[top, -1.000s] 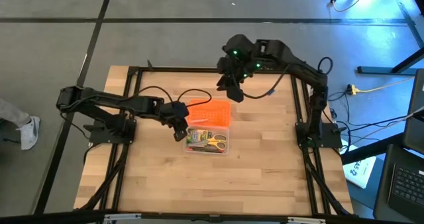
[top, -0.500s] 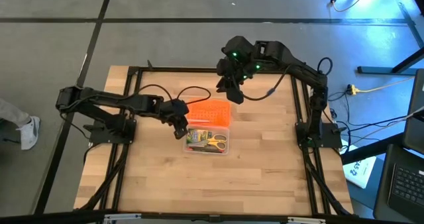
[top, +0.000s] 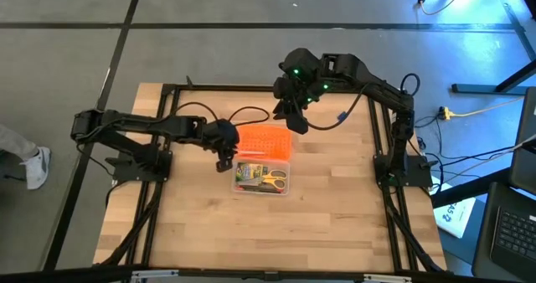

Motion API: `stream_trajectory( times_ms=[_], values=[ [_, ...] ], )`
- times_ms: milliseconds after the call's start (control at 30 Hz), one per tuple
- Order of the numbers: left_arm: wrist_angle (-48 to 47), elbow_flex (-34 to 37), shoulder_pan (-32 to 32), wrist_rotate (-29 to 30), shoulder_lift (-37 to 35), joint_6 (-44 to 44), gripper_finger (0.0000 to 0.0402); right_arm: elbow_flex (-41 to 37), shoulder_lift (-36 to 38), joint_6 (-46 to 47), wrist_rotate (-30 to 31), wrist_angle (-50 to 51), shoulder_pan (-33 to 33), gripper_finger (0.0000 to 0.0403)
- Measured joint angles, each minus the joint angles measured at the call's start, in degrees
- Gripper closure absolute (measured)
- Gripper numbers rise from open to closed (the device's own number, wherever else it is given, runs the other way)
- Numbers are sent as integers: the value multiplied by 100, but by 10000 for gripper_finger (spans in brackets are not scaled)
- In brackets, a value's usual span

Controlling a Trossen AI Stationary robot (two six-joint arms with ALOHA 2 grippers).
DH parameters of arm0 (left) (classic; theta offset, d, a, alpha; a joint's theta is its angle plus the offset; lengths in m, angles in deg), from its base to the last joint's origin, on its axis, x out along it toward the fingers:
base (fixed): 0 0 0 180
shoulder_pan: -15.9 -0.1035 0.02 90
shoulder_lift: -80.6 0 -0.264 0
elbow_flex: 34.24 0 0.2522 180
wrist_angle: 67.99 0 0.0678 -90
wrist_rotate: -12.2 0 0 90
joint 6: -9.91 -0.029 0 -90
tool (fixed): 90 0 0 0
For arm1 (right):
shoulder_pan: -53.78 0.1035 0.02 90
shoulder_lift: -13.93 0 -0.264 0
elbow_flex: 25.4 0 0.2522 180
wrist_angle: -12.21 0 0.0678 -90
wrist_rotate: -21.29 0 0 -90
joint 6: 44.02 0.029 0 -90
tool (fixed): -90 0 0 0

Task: Pack school essentials
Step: Put the pink pen into the supply box

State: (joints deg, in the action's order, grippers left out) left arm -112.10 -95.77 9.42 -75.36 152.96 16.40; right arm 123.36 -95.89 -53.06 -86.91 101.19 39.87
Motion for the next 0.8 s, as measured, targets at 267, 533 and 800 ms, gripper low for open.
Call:
stream_trajectory(
  times_ms=[267, 533, 800],
  values=[
    [320, 0, 0, 577, 453, -930, 312, 0, 0, 0, -1, 9, 0, 308],
    [525, 0, 0, 583, 1122, -1163, 311, 0, 0, 0, 2, 39, 0, 308],
    [550, 0, 0, 583, 1543, -1176, 311, 0, 0, 0, 2, 43, 0, 308]
  ],
)
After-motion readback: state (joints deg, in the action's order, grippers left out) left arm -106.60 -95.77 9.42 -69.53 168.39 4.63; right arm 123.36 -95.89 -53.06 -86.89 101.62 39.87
